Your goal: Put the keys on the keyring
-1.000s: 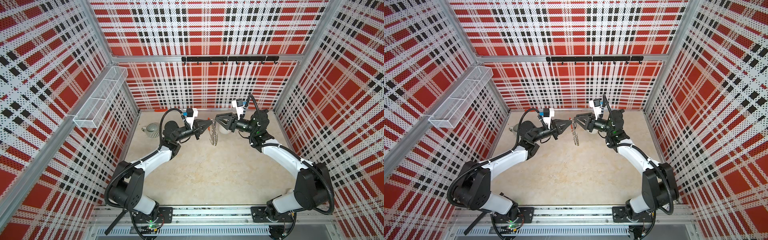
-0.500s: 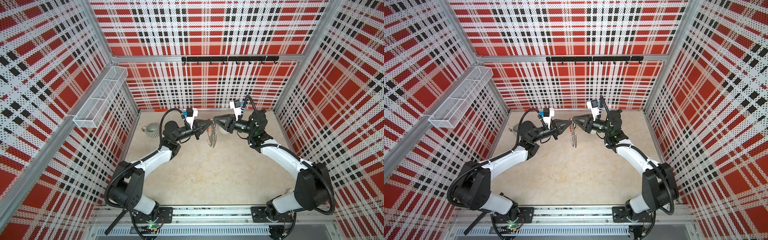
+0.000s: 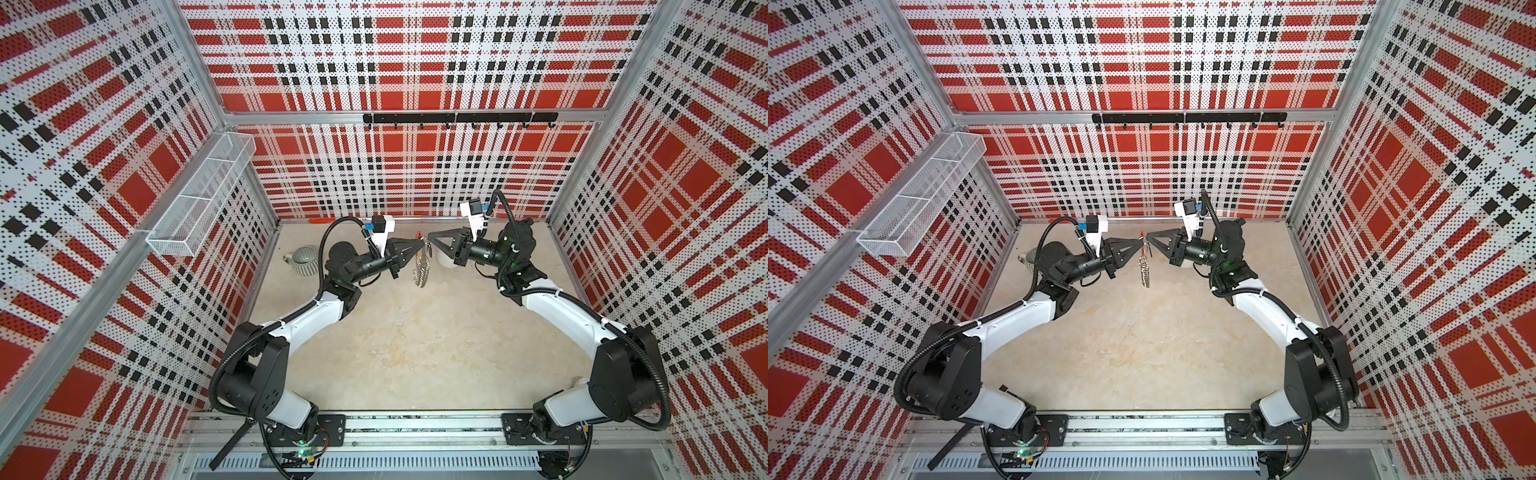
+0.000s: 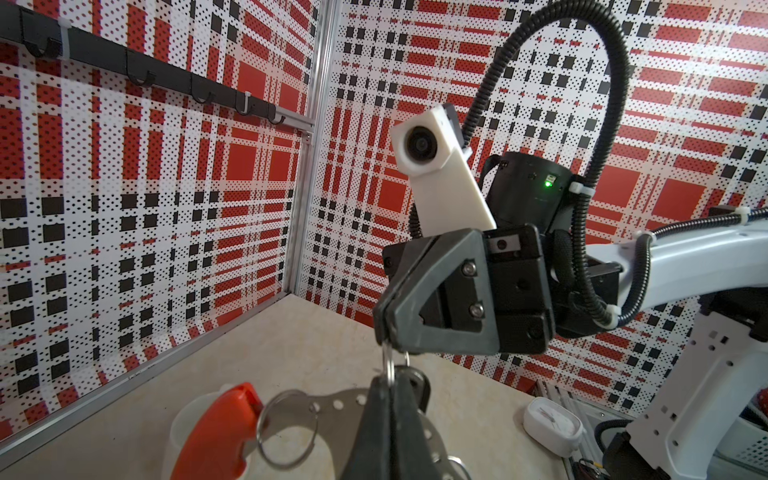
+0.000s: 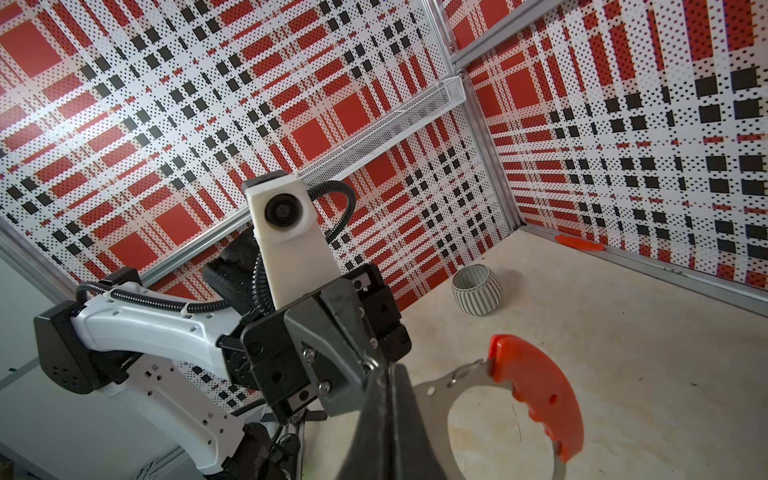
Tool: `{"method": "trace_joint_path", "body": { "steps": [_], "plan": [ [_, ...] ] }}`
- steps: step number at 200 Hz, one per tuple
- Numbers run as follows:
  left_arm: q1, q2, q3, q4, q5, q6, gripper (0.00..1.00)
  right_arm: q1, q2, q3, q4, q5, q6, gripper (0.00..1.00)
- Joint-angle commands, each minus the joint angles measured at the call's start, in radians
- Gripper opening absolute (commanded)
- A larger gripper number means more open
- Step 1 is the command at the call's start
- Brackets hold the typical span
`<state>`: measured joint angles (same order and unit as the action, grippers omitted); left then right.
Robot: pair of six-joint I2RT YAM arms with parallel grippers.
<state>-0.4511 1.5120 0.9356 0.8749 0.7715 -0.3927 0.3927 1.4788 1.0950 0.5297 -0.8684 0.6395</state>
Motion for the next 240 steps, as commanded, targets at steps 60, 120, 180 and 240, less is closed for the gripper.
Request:
{"method": "trace_joint_path", "body": {
  "steps": [60,120,180,240],
  "plan": [
    [-0.014,-0.021,-0.014,0.079,-0.036,0.088,0.0,0.006,-0.029,0.012,-0.118,0.077,-0.033,0.0],
    [-0.034,-0.019,-0.031,0.131,-0.054,0.136,0.0,0.006,-0.013,0.013,-0.154,0.08,-0.019,0.01],
    [-0.034,-0.007,-0.023,0.137,-0.04,0.111,0.0,0.006,-0.067,0.05,-0.26,0.149,-0.149,0.48],
    [-0.034,-0.004,-0.029,0.143,-0.014,0.086,0.0,0.005,-0.107,0.051,-0.245,0.114,-0.202,0.5]
  ]
}}
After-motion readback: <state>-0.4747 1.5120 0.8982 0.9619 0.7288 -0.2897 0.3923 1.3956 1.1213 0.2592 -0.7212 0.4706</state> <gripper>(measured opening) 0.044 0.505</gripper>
